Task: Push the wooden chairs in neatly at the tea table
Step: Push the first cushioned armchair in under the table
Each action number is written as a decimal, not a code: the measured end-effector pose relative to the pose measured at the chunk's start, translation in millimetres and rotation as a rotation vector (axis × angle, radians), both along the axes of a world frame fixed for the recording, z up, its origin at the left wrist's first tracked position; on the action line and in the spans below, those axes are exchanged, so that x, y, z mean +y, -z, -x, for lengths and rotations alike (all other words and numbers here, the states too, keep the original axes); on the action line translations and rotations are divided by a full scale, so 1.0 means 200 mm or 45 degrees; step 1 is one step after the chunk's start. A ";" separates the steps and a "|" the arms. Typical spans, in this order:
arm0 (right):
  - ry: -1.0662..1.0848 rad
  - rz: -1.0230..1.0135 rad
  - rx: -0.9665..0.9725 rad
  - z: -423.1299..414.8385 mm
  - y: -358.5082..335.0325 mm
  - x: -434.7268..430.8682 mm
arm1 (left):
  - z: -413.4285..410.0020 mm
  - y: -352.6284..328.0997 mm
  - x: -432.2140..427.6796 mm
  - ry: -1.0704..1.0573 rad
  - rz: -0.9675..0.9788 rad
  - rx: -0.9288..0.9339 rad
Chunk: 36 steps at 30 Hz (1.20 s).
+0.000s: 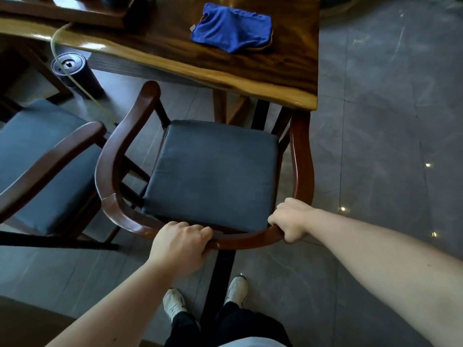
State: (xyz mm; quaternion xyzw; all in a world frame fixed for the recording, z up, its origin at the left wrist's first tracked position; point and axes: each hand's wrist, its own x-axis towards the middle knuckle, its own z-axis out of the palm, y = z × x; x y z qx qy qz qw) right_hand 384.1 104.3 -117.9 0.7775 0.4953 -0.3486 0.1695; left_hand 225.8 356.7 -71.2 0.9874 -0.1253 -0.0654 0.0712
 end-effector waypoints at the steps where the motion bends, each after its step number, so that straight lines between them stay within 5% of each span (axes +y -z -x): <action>1: 0.003 -0.002 -0.007 0.01 0.01 0.00 | 0.01 0.00 0.01 0.011 -0.026 0.008; 6: 0.110 -0.071 0.033 0.07 -0.04 0.03 | 0.02 -0.03 0.07 0.112 -0.090 0.020; 13: 0.557 -0.861 0.126 0.50 -0.13 0.34 | 0.05 -0.03 0.54 0.017 -0.174 0.099; 18: 0.716 -0.838 -0.196 0.59 -0.15 0.43 | -0.05 -0.04 0.67 0.224 -0.167 0.257; 36: 0.896 -0.851 -0.281 0.50 -0.20 0.75 | -0.35 -0.09 0.98 0.408 -0.373 0.314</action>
